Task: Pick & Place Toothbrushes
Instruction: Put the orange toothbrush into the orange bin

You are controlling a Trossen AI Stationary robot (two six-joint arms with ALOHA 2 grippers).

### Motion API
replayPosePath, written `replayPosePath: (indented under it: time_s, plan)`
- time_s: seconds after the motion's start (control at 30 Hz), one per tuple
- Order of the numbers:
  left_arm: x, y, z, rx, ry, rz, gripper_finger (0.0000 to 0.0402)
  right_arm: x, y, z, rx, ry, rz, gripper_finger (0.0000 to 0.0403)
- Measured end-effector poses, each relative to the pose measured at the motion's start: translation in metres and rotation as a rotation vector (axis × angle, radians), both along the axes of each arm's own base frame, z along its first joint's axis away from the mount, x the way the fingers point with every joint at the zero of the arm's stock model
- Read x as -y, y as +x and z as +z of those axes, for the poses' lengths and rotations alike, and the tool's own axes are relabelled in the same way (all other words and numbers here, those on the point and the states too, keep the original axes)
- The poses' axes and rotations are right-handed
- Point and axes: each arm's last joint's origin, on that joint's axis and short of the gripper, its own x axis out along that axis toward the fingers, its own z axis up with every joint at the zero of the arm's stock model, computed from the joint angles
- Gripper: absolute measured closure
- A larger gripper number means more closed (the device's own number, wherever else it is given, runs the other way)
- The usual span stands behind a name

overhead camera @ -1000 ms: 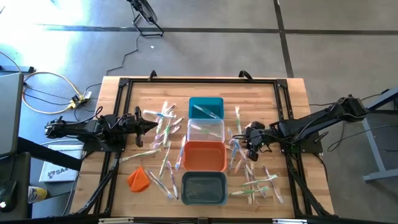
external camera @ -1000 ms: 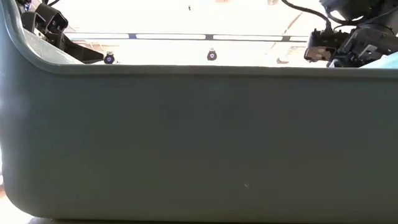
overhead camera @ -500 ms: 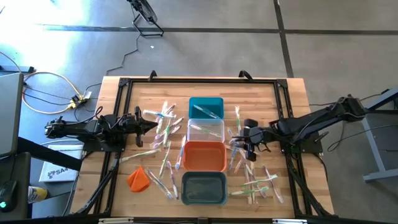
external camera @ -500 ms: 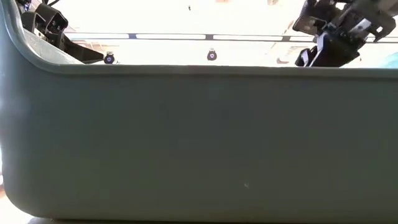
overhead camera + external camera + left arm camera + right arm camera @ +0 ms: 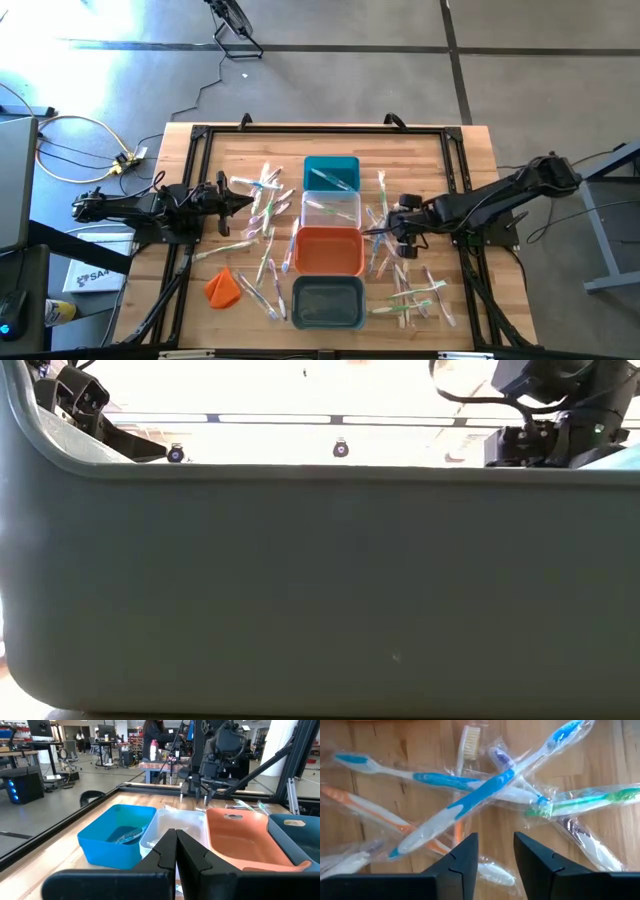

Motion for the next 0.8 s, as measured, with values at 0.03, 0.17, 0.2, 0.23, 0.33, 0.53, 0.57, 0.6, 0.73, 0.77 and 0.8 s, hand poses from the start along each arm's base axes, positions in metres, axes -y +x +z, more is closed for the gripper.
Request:
replayPosePath:
  time_s: [0.03, 0.17, 0.2, 0.23, 0.33, 0.53, 0.57, 0.6, 0.73, 0.77, 0.8]
  plan:
    - [0.000, 0.000, 0.000, 0.000, 0.000, 0.000, 0.0401, 0.000, -0.001, 0.000, -0.007, -0.001, -0.001, 0.0266]
    - [0.000, 0.000, 0.000, 0.000, 0.000, 0.000, 0.0401, -0.001, -0.003, -0.001, -0.042, 0.042, 0.019, 0.0223]
    - [0.000, 0.000, 0.000, 0.000, 0.000, 0.000, 0.0401, -0.001, -0.004, -0.001, -0.051, 0.053, 0.028, 0.0215]
    - [0.000, 0.000, 0.000, 0.000, 0.000, 0.000, 0.0401, -0.001, -0.004, -0.002, -0.059, 0.061, 0.032, 0.0208]
    - [0.000, 0.000, 0.000, 0.000, 0.000, 0.000, 0.0401, -0.001, -0.004, -0.002, -0.060, 0.059, 0.034, 0.0197]
    - [0.000, 0.000, 0.000, -0.001, 0.000, 0.000, 0.0401, -0.001, -0.006, -0.003, -0.071, 0.055, 0.032, 0.0200]
    - [0.000, 0.000, 0.000, -0.001, 0.000, 0.000, 0.0401, -0.001, -0.006, -0.004, -0.074, 0.055, 0.032, 0.0201]
    - [0.000, 0.000, 0.000, 0.000, 0.000, 0.000, 0.0401, -0.001, -0.007, -0.005, -0.080, 0.053, 0.032, 0.0202]
    - [0.000, 0.000, 0.000, -0.001, 0.000, 0.000, 0.0401, 0.000, -0.012, -0.012, -0.100, 0.055, 0.019, 0.0203]
    - [0.000, 0.000, 0.000, 0.000, 0.000, 0.000, 0.0401, 0.000, -0.012, -0.013, -0.099, 0.058, 0.016, 0.0203]
    - [0.000, 0.000, 0.000, -0.001, 0.000, 0.000, 0.0401, 0.001, -0.012, -0.014, -0.096, 0.059, 0.015, 0.0203]
